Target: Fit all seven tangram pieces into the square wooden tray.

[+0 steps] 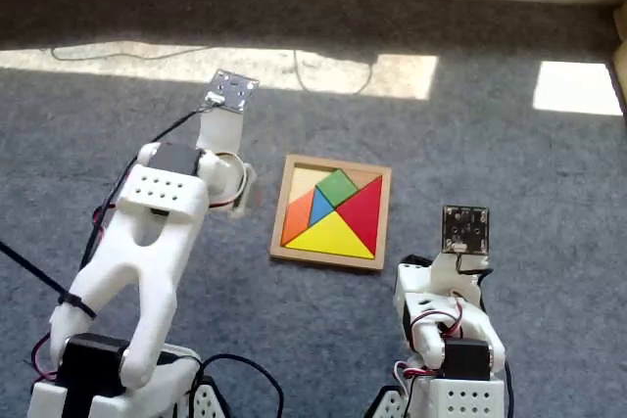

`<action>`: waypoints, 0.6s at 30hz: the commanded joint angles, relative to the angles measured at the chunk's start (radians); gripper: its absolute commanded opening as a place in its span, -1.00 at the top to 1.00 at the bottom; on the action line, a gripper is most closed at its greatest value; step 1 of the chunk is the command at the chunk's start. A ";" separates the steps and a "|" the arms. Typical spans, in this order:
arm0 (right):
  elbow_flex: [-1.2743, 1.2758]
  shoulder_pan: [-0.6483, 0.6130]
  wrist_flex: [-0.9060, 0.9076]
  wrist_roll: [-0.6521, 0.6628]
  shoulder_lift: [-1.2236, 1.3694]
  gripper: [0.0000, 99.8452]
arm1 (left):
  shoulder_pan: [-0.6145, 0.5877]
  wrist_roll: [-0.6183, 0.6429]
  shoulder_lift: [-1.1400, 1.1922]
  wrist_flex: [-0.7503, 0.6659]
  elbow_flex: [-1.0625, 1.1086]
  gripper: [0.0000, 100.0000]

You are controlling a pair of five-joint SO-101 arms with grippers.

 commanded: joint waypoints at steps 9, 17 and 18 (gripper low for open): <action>0.151 0.010 -0.001 0.000 -0.016 0.99 | -0.217 -0.342 0.019 0.005 -0.051 0.54; 0.151 0.010 -0.001 0.000 -0.016 0.99 | -0.248 -0.384 0.358 0.087 -0.344 0.54; 0.151 0.010 -0.001 0.000 -0.016 0.99 | -0.255 -0.384 0.397 0.104 -0.389 0.54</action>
